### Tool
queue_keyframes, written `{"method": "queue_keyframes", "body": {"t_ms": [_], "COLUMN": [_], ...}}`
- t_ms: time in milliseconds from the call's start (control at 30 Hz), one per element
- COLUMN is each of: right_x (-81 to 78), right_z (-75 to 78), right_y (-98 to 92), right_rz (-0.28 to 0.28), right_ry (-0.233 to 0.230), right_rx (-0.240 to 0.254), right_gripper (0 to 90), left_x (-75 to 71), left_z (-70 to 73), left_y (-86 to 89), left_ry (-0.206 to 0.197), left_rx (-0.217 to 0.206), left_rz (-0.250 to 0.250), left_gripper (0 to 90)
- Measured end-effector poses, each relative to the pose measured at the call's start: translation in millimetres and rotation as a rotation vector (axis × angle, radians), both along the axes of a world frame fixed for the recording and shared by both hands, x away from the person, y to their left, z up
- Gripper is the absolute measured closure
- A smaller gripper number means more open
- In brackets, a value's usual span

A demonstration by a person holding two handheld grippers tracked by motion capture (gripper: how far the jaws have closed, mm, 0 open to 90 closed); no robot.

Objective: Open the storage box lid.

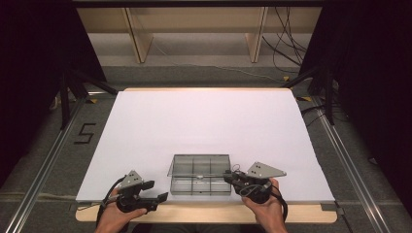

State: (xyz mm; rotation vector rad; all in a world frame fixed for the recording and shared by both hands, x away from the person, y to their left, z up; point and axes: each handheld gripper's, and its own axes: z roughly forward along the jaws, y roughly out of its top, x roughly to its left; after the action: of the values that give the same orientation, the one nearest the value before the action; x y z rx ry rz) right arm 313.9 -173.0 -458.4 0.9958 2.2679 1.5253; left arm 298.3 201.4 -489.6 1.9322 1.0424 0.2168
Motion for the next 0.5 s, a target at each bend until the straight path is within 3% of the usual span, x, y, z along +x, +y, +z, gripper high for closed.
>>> {"method": "queue_keyframes", "body": {"t_ms": [200,300,333,467,500], "right_x": [7.4,8.5,11.6,14.5,14.1], "right_z": [1.3,1.5,1.0,2.3,2.7], "right_y": [0.4,2.4,2.0,3.3,4.1], "right_rz": [0.007,-0.005,0.001,0.003,-0.002], "right_ry": [-0.012,-0.005,-0.029,-0.036,-0.020], "right_rx": [-0.001,0.011,0.000,0.000,0.008], "right_gripper": [82.5,83.9,84.3,85.0,85.1], "left_x": [0.1,1.4,1.6,1.9,2.1], "left_z": [-0.3,0.1,-0.2,-0.1,0.3], "left_y": [-0.2,0.5,0.4,1.5,1.9], "left_ry": [0.013,0.000,-0.001,-0.006,-0.008], "left_rx": [-0.009,-0.008,-0.012,-0.020,-0.016], "left_rz": [0.011,0.006,0.009,0.021,0.019], "left_gripper": [26.8,26.9,26.9,27.0,27.0]}}
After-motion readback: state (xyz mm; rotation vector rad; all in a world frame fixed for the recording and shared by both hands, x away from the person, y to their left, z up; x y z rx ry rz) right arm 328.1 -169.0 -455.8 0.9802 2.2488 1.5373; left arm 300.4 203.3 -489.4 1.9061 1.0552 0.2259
